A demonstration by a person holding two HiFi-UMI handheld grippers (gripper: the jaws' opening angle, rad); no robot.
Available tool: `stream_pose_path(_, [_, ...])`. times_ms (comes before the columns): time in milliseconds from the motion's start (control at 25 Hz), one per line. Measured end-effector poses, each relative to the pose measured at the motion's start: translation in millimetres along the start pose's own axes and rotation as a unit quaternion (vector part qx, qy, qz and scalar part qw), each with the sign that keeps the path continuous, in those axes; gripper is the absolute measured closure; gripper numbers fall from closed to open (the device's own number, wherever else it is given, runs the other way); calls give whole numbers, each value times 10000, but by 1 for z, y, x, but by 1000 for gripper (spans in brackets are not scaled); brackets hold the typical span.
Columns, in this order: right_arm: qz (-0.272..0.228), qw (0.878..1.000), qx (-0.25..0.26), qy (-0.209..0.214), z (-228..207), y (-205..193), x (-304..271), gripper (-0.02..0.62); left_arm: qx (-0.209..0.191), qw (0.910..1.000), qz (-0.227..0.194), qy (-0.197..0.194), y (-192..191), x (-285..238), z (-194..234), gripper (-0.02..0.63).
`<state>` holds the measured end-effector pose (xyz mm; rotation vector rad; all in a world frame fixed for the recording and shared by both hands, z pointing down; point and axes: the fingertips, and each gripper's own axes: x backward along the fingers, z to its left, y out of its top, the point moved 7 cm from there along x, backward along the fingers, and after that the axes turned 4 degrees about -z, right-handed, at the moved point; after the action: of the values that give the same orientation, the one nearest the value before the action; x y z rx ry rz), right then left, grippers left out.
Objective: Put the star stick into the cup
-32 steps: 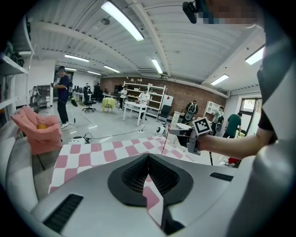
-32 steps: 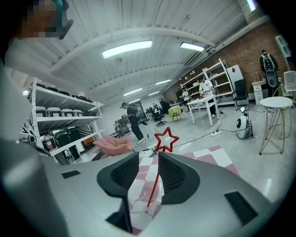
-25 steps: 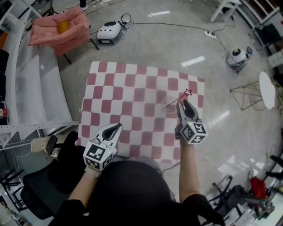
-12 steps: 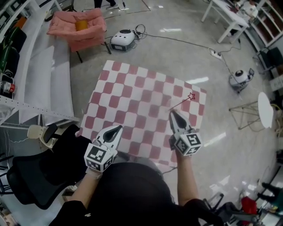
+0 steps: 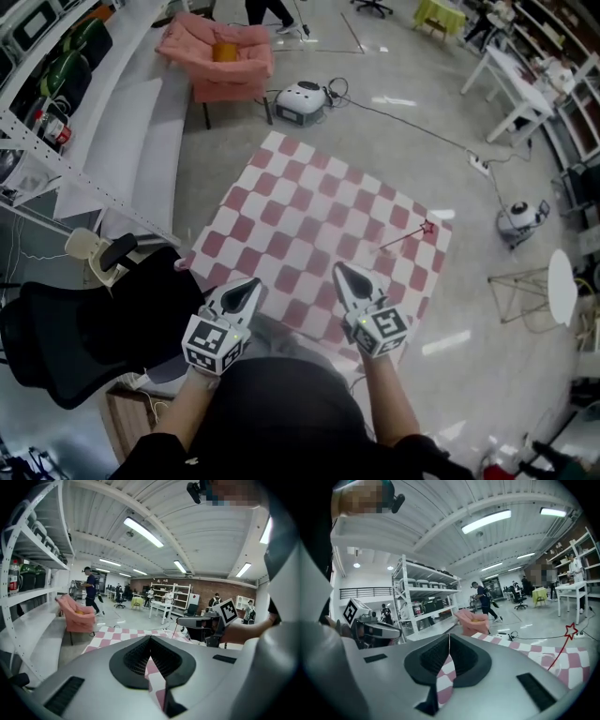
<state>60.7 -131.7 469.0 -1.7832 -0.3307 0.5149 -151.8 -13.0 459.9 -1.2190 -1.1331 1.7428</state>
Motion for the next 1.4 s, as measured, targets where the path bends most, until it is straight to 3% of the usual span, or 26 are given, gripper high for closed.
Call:
stream_pose_path(120, [88, 9992, 160, 366, 28, 2, -13, 575, 34, 9999, -67, 155, 1, 15, 8, 563])
stream_pose_path(560, [194, 9937, 394, 1034, 97, 10, -59, 574, 116, 9990, -259, 340, 3, 51, 48, 563])
stream_pose_path(840, [215, 9929, 498, 1063, 114, 14, -80, 574, 185, 9978, -425, 466, 8, 63, 79, 563])
stream_pose_path(1400, [147, 9942, 464, 958, 128, 13, -106, 575, 191, 9983, -471, 275, 12, 61, 104, 563])
